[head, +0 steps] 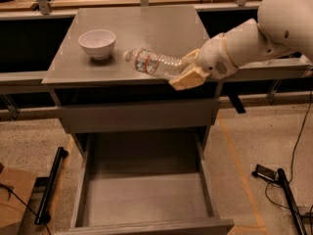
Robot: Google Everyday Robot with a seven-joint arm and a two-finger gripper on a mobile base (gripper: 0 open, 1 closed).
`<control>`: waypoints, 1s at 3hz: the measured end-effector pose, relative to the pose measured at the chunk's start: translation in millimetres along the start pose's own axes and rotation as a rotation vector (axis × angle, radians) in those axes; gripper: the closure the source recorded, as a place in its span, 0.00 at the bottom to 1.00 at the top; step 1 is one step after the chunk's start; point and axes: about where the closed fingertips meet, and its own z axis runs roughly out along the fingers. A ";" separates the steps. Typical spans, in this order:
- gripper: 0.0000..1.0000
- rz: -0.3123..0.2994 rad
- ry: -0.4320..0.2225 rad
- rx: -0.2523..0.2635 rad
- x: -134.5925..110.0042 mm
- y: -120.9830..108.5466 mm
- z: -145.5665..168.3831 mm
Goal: Place water bottle into middle drawer
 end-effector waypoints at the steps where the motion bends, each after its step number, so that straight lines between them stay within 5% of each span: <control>1: 1.00 -0.038 -0.029 -0.124 9.9 48.4 33.0; 3: 1.00 0.075 0.024 -0.323 95.8 115.2 111.9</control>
Offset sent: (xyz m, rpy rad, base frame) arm -0.1099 0.0565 -0.1656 0.0560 0.2980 0.2316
